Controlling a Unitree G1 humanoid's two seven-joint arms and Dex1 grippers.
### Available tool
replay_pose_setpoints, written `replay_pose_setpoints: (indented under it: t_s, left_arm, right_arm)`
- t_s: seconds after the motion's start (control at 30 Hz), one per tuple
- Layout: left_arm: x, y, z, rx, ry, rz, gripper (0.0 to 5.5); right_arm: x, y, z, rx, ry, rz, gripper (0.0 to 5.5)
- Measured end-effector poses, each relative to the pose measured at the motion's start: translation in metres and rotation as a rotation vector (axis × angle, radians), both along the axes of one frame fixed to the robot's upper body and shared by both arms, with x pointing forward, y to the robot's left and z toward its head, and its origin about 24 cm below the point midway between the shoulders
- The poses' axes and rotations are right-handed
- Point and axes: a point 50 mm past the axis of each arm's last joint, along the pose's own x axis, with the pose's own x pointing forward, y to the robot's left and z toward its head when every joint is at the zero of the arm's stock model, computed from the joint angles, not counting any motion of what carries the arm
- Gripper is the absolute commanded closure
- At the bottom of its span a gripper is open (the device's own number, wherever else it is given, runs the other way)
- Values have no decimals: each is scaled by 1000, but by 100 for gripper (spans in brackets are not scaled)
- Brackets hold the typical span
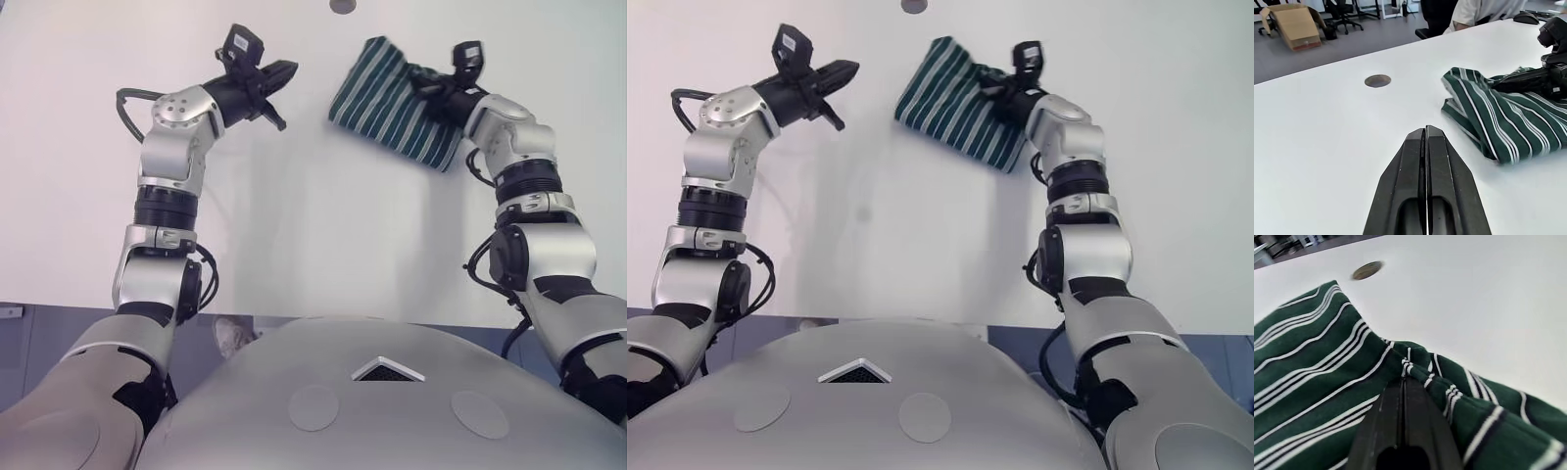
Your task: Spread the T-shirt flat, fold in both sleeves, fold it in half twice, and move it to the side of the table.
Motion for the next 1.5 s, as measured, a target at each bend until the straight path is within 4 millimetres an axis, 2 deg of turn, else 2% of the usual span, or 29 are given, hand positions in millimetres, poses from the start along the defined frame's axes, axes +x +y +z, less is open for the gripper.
replay_pose_setpoints:
  t_s: [0.1,0.17,0.2,0.27,0.33,0.4,0.43,0.5,0.53,0.57,0.6,0.63,0.67,0.7,0.73,0.77,0.8,1.0,1.1,1.2,1.37,1.5]
  left_arm:
    - [0,0,-2,-5,1,25,549]
    - [-1,0,-4,-16,5,58,549]
    - [-1,1,-5,-23,6,82,549]
    - [-1,5,-7,-27,9,122,549]
    - [1,11,-6,-36,-2,181,549]
    - [3,20,-7,-37,-2,259,549]
    - [3,23,-8,-38,1,290,549]
    - [6,26,-7,-52,-15,345,549]
    - [8,32,-4,-63,-26,407,549]
    - [11,39,-1,-71,-45,466,549]
    - [13,43,2,-76,-60,509,549]
    - [13,47,3,-80,-71,543,549]
    - [14,46,3,-86,-78,549,549]
    - [14,43,4,-97,-88,545,549]
    - [14,37,6,-106,-102,533,549]
    - [14,35,8,-106,-114,525,549]
    - [14,35,8,-106,-118,526,549]
    - [14,37,1,-88,-114,567,549]
    - [13,26,-10,-116,-83,612,549]
    - [13,22,-14,-128,-56,639,549]
    - [13,15,-15,-167,-41,633,549]
    - [6,6,-17,-200,-40,606,549]
  right_arm:
    - [-22,-91,6,-66,1,-523,550]
    - [-62,-152,5,-114,41,-899,550]
    - [-82,-170,4,-139,66,-1035,550]
    - [-106,-186,3,-172,89,-1166,550]
    - [-111,-182,7,-226,83,-1161,550]
    - [-105,-164,13,-374,4,-1027,550]
    - [-94,-152,26,-422,-82,-950,550]
    - [-72,-129,65,-497,-298,-812,550]
    - [-57,-106,94,-523,-445,-709,550]
    - [-46,-86,115,-525,-553,-623,550]
    - [-41,-71,126,-526,-616,-568,550]
    - [-38,-56,126,-509,-634,-529,550]
    - [-37,-43,116,-481,-615,-493,550]
    - [-39,-32,101,-449,-572,-467,550]
    - [-44,-17,78,-402,-495,-441,550]
    - [-48,-12,67,-384,-452,-433,550]
    - [-48,-7,64,-373,-445,-429,550]
    - [-38,19,61,-349,-440,-341,550]
    - [-36,29,57,-372,-423,-256,550]
    - [-36,31,54,-373,-402,-226,550]
    - [-30,32,62,-402,-414,-205,550]
    - [-31,32,62,-408,-412,-200,550]
